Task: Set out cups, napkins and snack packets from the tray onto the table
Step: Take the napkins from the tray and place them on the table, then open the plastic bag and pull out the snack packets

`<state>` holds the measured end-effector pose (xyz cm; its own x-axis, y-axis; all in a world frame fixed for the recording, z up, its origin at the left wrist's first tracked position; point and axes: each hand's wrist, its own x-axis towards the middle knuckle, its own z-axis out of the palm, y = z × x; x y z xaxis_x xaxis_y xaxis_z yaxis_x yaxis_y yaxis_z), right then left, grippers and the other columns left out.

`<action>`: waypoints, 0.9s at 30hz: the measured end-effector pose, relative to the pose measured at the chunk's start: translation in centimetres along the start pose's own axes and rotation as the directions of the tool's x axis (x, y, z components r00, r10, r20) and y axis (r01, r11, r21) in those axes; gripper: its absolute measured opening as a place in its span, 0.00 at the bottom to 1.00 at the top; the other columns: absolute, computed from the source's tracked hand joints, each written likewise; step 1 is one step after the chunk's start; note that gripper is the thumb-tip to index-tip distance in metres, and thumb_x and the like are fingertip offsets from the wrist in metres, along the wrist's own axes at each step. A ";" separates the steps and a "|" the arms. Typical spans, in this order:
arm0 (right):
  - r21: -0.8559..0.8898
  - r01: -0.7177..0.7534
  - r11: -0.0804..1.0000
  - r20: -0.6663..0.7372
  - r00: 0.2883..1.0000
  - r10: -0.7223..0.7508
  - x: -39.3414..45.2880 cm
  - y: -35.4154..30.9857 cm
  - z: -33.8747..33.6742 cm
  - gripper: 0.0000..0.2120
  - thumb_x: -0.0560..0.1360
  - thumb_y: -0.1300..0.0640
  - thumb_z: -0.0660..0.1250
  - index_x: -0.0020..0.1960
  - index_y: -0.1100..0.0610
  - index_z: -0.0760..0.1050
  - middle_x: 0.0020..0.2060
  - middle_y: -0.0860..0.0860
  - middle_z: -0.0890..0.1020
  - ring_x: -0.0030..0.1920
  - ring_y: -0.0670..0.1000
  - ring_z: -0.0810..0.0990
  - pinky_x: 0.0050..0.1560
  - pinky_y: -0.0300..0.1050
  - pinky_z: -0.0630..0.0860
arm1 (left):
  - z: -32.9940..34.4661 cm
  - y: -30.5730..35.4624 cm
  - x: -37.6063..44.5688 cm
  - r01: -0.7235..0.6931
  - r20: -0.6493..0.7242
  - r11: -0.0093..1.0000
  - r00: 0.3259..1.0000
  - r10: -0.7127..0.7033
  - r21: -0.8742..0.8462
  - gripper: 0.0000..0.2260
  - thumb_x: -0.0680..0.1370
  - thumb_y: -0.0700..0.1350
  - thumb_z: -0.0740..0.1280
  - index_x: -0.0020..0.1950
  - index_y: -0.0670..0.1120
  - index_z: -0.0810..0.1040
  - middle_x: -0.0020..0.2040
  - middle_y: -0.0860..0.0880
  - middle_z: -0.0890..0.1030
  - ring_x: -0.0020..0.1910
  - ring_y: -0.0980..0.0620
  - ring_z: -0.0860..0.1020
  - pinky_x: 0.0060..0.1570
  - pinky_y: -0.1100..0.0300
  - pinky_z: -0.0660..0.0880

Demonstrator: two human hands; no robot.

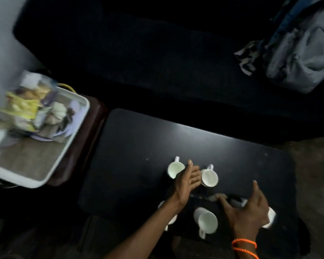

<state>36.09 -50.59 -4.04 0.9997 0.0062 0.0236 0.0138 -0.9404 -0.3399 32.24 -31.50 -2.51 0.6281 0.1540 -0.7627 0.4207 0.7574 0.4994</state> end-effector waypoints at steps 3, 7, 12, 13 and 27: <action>0.126 0.162 0.979 0.019 0.986 -0.165 -3.1 -7.8 3.3 0.51 0.58 0.40 0.82 0.74 0.57 0.67 0.65 0.62 0.77 0.64 0.63 0.76 0.61 0.59 0.73 | -5.5 3.8 -0.5 -0.089 -0.090 0.993 0.993 0.082 -0.075 0.27 0.86 0.56 0.51 0.71 0.37 0.74 0.69 0.36 0.78 0.68 0.40 0.78 0.68 0.50 0.75; 0.305 0.284 0.909 0.217 0.909 -0.356 -6.9 -19.5 7.2 0.46 0.62 0.47 0.82 0.74 0.58 0.69 0.65 0.60 0.78 0.65 0.62 0.77 0.64 0.58 0.72 | -13.7 8.4 -1.9 -0.227 -0.238 0.959 0.954 0.184 -0.168 0.27 0.85 0.57 0.51 0.70 0.39 0.75 0.69 0.36 0.78 0.66 0.42 0.79 0.66 0.51 0.75; 0.517 0.363 0.775 0.431 0.671 -0.603 -9.1 -31.5 10.7 0.37 0.70 0.56 0.78 0.75 0.62 0.68 0.68 0.60 0.75 0.68 0.59 0.75 0.71 0.52 0.71 | -24.5 14.1 -4.0 -0.405 -0.432 0.884 0.858 0.279 -0.234 0.26 0.85 0.58 0.50 0.64 0.40 0.76 0.65 0.35 0.79 0.64 0.41 0.79 0.61 0.53 0.76; 0.538 0.380 0.753 0.444 0.632 -0.636 -9.2 -33.7 11.4 0.34 0.71 0.57 0.77 0.73 0.62 0.70 0.67 0.59 0.76 0.67 0.59 0.76 0.71 0.50 0.71 | -26.8 15.3 -4.3 -0.444 -0.490 0.869 0.820 0.296 -0.219 0.26 0.85 0.58 0.50 0.64 0.39 0.76 0.64 0.35 0.79 0.63 0.40 0.79 0.59 0.53 0.77; 0.654 0.000 0.757 0.612 0.589 -0.528 -13.8 -57.4 20.6 0.11 0.74 0.57 0.74 0.55 0.58 0.83 0.48 0.52 0.87 0.47 0.48 0.85 0.49 0.30 0.78 | -49.1 26.9 -4.6 -0.423 -0.700 0.900 0.675 0.233 -0.109 0.14 0.74 0.52 0.77 0.56 0.47 0.85 0.55 0.49 0.87 0.51 0.53 0.86 0.55 0.53 0.80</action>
<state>21.94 10.31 -4.24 0.5942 0.7080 -0.3816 0.0234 -0.4895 -0.8717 8.53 19.36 -5.74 0.0636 0.7244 -0.6864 0.0417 0.6853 0.7271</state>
